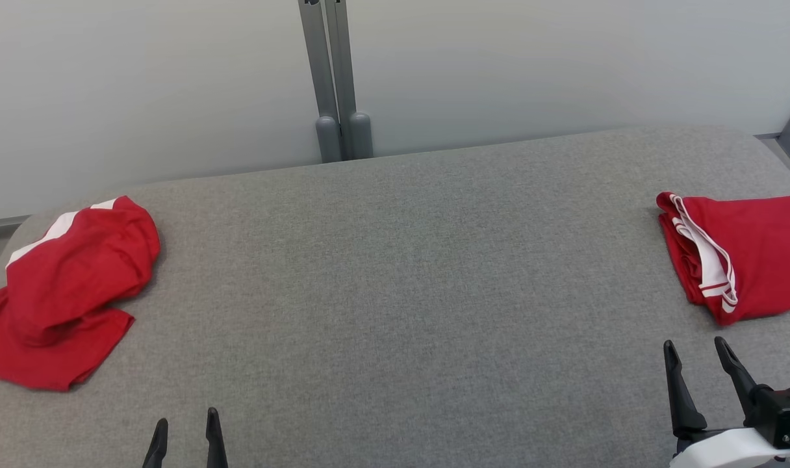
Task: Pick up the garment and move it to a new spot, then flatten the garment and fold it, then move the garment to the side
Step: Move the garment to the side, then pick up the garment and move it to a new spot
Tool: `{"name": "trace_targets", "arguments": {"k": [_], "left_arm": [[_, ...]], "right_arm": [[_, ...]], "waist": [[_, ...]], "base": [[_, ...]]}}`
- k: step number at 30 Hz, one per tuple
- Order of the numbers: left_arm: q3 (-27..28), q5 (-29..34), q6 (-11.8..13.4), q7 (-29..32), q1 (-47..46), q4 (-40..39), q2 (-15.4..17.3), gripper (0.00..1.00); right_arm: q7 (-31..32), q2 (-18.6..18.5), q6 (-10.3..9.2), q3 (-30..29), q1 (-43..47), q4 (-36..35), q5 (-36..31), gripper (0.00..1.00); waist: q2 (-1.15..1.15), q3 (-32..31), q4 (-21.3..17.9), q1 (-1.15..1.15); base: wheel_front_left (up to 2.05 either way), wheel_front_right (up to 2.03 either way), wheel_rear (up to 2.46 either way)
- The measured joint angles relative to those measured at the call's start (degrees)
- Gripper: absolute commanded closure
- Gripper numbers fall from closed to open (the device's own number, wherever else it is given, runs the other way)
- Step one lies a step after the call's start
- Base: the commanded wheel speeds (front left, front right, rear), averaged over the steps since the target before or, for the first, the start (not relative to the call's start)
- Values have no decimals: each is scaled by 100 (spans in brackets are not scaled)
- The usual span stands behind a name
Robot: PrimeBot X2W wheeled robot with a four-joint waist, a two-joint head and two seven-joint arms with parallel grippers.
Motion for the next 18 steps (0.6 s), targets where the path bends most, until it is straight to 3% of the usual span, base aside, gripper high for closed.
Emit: {"name": "trace_targets", "arguments": {"k": [10, 18], "left_arm": [[-49, 8, -16, 0, -35, -48, 0, 0], [33, 34, 14, 0, -114, -90, -2, 0]], "right_arm": [[0, -31, 0, 15, 0, -23, -1, 0], [0, -19, 0, 257, 63, -105, 27, 0]], "waist": [[0, 10, 114, 0], [0, 9, 642, 0]], "base": [[0, 0, 0], [0, 0, 0]]}}
